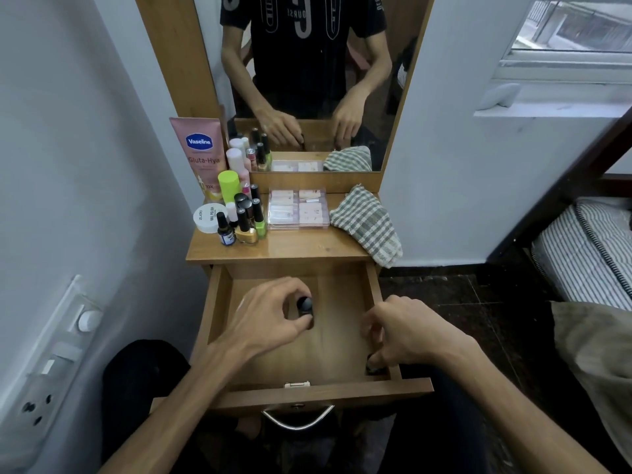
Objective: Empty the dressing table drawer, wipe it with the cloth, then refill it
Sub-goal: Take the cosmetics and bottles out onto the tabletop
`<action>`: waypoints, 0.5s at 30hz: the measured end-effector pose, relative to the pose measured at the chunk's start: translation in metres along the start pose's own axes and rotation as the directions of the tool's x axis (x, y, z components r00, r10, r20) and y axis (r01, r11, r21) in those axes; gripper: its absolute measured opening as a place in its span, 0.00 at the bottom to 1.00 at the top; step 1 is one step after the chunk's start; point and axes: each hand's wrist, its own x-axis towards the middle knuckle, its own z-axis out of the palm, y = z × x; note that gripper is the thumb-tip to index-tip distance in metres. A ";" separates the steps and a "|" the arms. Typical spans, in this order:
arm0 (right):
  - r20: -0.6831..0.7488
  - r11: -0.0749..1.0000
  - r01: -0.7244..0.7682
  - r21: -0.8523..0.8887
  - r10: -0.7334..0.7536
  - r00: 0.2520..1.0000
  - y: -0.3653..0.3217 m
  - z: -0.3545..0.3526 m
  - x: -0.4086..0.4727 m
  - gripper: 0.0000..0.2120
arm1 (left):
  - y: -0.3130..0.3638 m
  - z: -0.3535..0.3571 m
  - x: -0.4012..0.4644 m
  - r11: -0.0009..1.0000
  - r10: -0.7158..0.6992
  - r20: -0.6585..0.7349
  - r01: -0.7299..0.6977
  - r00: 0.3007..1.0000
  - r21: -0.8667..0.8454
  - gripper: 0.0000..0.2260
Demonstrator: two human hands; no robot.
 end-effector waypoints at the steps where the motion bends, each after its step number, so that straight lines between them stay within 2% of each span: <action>1: 0.011 1.000 0.006 -0.024 -0.005 1.000 -0.002 0.002 0.000 0.17 | -0.002 -0.008 -0.001 1.000 -0.004 -0.014 0.004 1.000 0.003 0.11; 6: 0.029 0.994 0.031 -0.108 -0.028 0.999 -0.011 0.013 -0.001 0.08 | -0.011 -0.046 -0.004 1.000 -0.008 -0.117 0.011 0.993 0.026 0.12; 11: 0.022 0.997 0.016 -0.072 -0.014 1.000 -0.012 0.012 0.001 0.10 | -0.019 -0.083 -0.005 0.999 -0.054 -0.248 0.052 0.967 -0.015 0.12; 15: -0.099 0.998 0.055 0.037 -0.051 0.994 -0.020 -0.004 0.011 0.12 | -0.037 -0.108 -0.003 0.995 -0.099 -0.315 0.094 0.944 -0.032 0.13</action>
